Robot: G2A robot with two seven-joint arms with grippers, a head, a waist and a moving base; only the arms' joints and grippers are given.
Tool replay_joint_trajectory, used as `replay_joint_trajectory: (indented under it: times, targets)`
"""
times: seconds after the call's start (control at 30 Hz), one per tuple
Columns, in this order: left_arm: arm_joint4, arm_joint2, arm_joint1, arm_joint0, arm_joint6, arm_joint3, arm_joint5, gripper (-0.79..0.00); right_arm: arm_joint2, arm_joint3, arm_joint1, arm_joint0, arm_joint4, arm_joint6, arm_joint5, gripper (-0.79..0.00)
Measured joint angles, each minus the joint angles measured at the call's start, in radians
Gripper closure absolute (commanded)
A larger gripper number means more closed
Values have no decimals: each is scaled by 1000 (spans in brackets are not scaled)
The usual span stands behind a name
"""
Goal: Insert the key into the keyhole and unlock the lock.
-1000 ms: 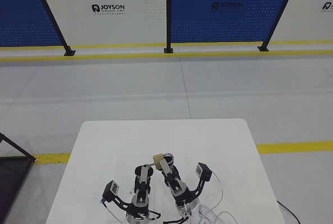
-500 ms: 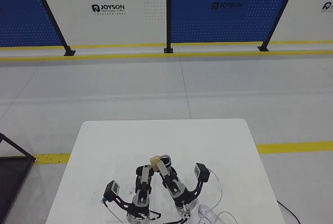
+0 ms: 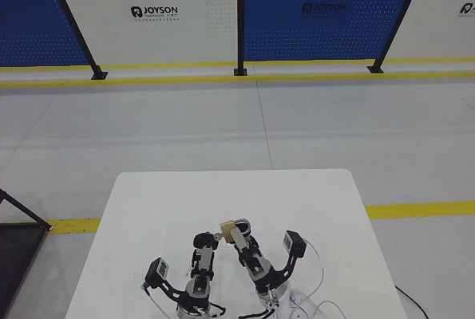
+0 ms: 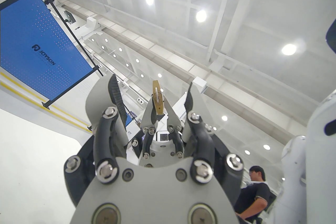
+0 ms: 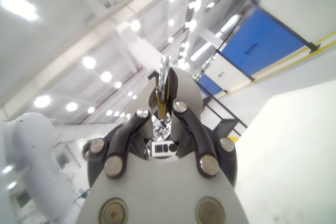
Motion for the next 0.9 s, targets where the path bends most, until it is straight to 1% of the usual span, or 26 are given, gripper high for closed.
replay_joint_trajectory:
  times: [0.03,0.07,0.1,0.23,0.3,0.37,0.5,0.7,0.73,0.87,0.9]
  targets:
    - [-11,-16,4,4,-22,0,-22,-308,9,-8,4,-6,1,14,-4,0]
    - [-15,-28,7,7,-39,1,-39,-286,16,-13,6,-11,2,25,-6,0]
    - [-18,-40,9,10,-55,1,-55,-243,23,-19,9,-16,3,35,-8,0]
    - [-18,-80,16,23,-108,6,-108,-206,45,-42,19,-34,21,81,-8,0]
    - [-13,-87,18,25,-126,10,-126,-203,50,-49,22,-38,28,97,-5,0]
    - [-8,-91,19,27,-145,18,-145,-225,55,-55,24,-40,31,113,5,0]
    - [13,-83,22,27,-146,25,-146,-256,58,-62,27,-41,32,139,27,0]
    - [11,-76,24,21,-146,26,-146,-212,52,-64,27,-36,27,159,54,0]
    - [11,-76,24,20,-146,26,-146,-194,51,-64,27,-36,27,162,57,0]
    - [14,-75,24,16,-146,29,-146,-188,50,-66,29,-35,22,171,63,0]
    - [15,-76,24,16,-146,29,-146,-200,49,-66,29,-36,20,173,65,0]
